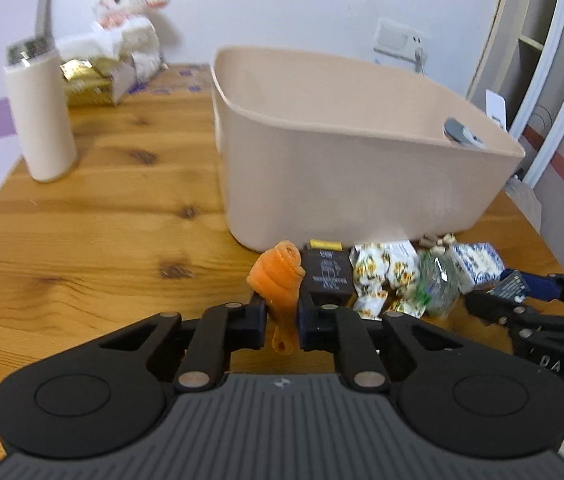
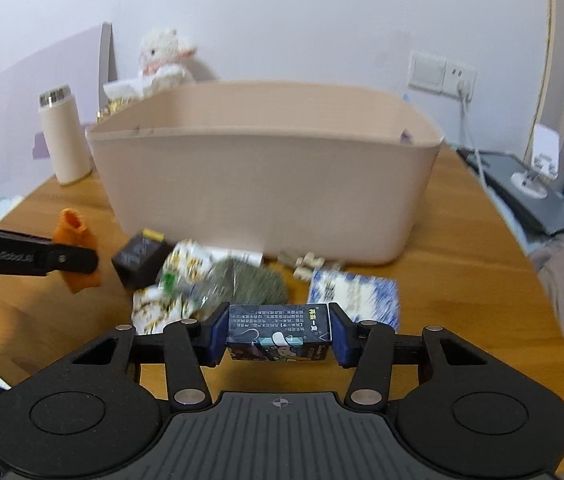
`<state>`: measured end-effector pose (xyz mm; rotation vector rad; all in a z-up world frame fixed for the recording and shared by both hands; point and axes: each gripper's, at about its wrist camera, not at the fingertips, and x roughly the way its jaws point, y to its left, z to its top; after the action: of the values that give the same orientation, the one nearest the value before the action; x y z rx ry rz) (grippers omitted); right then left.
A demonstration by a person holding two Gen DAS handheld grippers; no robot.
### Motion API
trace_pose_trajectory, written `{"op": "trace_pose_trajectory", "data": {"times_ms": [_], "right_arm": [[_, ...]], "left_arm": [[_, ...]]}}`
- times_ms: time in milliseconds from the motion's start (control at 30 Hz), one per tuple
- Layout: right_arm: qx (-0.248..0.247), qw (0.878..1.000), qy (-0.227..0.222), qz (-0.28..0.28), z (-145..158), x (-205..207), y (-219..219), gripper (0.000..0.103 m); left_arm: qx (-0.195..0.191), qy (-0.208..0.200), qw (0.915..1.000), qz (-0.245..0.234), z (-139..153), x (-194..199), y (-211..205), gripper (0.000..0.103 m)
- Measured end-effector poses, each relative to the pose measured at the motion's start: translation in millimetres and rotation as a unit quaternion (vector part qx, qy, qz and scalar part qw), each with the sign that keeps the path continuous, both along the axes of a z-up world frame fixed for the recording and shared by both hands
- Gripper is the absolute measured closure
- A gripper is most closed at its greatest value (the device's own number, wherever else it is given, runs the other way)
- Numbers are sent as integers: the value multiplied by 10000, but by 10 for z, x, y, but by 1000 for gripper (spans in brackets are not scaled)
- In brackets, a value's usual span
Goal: Organize objects
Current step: 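Lift both held items over the beige bin and open both grippers to drop them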
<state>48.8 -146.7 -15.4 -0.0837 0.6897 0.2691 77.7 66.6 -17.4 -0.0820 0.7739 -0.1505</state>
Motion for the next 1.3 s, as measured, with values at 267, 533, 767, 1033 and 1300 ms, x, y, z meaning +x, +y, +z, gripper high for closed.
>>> {"op": "trace_pose_trajectory", "data": {"times_ms": [267, 533, 767, 1033, 1300], "right_arm": [[162, 9968, -772, -108, 458, -7, -103, 57], [356, 9894, -1372, -326, 831, 229, -180, 57], [315, 9901, -1275, -500, 805, 757, -170, 57], [-132, 9952, -857, -452, 512, 1180, -10, 56], [-233, 9961, -681, -501, 399, 1244, -1, 37]], "left_arm": [[65, -626, 9979, 172, 522, -142, -4, 87], [155, -956, 9949, 268, 854, 302, -204, 87], [395, -913, 9944, 360, 717, 853, -424, 86], [486, -328, 9974, 419, 331, 1252, -465, 86], [584, -395, 9975, 112, 389, 1149, -552, 53]]}}
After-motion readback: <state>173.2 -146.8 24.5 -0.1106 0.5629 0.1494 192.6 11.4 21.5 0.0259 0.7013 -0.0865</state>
